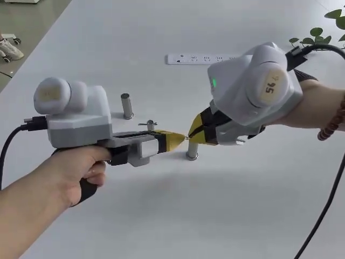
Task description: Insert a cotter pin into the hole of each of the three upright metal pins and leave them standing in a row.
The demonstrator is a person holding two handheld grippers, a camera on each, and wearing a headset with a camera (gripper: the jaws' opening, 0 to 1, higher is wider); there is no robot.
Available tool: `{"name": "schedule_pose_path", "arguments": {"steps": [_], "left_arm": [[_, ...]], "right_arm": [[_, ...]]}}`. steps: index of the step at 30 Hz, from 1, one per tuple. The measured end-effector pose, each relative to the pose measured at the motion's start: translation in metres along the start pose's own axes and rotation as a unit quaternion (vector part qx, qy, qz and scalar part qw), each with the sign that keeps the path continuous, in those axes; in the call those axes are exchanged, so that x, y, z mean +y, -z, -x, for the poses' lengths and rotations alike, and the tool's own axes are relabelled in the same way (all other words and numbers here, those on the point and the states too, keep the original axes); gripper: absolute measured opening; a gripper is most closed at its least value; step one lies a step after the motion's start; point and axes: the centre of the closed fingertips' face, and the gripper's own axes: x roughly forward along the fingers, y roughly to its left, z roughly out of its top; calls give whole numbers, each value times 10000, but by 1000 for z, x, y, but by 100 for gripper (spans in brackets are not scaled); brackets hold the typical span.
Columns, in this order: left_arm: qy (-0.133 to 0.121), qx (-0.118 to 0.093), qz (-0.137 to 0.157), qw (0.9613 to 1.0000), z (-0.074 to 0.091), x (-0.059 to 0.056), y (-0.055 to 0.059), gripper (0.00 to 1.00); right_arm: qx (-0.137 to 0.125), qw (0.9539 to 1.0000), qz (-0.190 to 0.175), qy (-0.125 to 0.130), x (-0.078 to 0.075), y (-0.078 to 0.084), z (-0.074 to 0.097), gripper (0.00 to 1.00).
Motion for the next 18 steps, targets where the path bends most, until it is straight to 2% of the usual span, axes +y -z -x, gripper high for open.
{"name": "schedule_pose_path", "arguments": {"steps": [2, 4, 5, 7, 11, 15, 18], "left_arm": [[-24, 43, -146, 9999, 0, 0, 1, 0], [-67, 128, -421, 9990, 0, 1, 2, 0], [-149, 147, -628, 9978, 1, 4, 1, 0], [-140, 185, -787, 9966, 2, 3, 2, 0], [-111, 260, -1215, 9922, 5, 2, 3, 0], [-41, 393, -1541, 9873, 8, 0, 9, 0], [94, 414, -1741, 9838, 9, -5, 10, 0]], "right_arm": [[-41, 9999, -109, -16, 1, 0, 0, 0], [-192, 9990, -408, -75, 2, -3, 0, 0], [-305, 9978, -580, -137, 3, -5, 1, 0], [-437, 9951, -857, -211, 4, -7, 3, 1], [-718, 9835, -1594, -470, 5, -4, 5, 5], [-894, 9734, -2014, -630, 7, 1, 10, 8], [-995, 9656, -2265, -799, 11, 4, 13, 9]]}}
